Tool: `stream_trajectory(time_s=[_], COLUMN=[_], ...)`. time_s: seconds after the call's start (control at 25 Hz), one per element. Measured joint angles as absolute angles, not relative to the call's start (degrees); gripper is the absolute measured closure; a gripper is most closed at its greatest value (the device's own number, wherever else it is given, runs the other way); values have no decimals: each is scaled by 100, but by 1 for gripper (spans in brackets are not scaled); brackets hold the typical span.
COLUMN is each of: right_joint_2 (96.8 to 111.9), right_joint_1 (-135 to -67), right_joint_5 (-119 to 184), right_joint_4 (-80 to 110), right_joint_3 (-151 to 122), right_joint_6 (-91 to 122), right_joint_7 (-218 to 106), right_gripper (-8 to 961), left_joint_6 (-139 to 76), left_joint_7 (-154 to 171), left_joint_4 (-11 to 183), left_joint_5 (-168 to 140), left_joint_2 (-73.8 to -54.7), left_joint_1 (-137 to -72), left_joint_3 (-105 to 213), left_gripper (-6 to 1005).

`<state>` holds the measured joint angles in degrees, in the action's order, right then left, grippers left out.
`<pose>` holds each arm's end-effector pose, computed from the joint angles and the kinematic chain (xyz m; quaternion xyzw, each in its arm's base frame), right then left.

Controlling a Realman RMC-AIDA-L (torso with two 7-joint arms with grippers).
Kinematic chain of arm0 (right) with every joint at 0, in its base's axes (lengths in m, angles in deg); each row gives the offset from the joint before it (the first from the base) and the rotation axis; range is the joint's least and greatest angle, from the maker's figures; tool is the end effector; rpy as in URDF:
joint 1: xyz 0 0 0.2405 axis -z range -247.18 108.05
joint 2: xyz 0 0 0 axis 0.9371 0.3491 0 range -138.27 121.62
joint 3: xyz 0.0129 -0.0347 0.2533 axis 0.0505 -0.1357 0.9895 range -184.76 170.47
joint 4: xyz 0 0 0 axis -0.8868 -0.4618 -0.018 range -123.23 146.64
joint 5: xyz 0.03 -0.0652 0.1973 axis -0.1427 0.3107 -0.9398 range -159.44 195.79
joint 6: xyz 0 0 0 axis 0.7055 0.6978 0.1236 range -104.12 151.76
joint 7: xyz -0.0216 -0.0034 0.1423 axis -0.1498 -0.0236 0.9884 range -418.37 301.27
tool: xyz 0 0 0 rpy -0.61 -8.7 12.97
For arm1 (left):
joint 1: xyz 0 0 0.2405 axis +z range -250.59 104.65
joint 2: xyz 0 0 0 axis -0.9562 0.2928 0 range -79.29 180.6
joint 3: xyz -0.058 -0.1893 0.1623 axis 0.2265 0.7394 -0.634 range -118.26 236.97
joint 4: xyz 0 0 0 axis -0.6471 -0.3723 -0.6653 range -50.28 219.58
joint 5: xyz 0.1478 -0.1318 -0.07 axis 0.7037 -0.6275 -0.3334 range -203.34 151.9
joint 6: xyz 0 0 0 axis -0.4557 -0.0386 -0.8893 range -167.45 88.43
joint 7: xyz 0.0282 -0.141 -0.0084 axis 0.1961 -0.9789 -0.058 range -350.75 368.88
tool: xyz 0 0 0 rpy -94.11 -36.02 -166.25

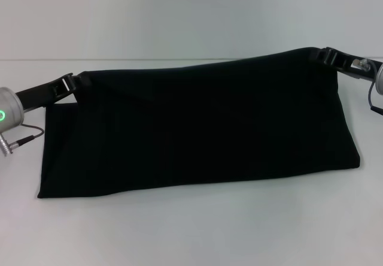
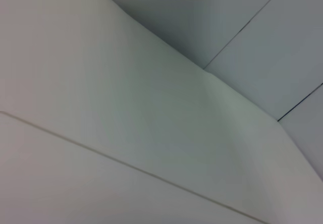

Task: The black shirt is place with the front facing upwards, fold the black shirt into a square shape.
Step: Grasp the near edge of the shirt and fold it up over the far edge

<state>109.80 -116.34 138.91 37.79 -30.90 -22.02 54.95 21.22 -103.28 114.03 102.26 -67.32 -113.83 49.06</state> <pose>0.2664 0.4544 0.0179 -0.7177 0.5378 0.2724 0.3486 -0.3059 0.4100 0.0333 -0.7025 -0.5670 -0.3026 0.3057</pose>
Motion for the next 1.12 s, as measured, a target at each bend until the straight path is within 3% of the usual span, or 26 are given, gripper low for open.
stream_trajectory(time_s=[0.48,0.76,0.96,1.12], right_joint_2=[11118,11149,11156,11135], right_joint_1=[-11799,-11861,-11854,-11730], right_joint_5=[13802,13269,13128,12699], right_joint_4=[3515,3105,3009,3009], right_joint_3=[-3122,-3146,-3138,-3100], right_joint_6=[-1539,-1073,-982,-1058], right_joint_7=[4787,3774,3666,3720], right_gripper=[868,765,671,533], left_joint_6=[1236,477,-57,69], left_joint_7=[-10104,-9813,-9717,-9727], left_joint_4=[11413,11226,11031,11038], left_joint_5=[10081,9876,9862,9672], left_joint_2=[-7001,-7093,-7098,-7089], left_joint_1=[-11592,-11686,-11749,-11681], left_joint_3=[4624,4583,4564,4564], left_gripper=[838,786,551,489])
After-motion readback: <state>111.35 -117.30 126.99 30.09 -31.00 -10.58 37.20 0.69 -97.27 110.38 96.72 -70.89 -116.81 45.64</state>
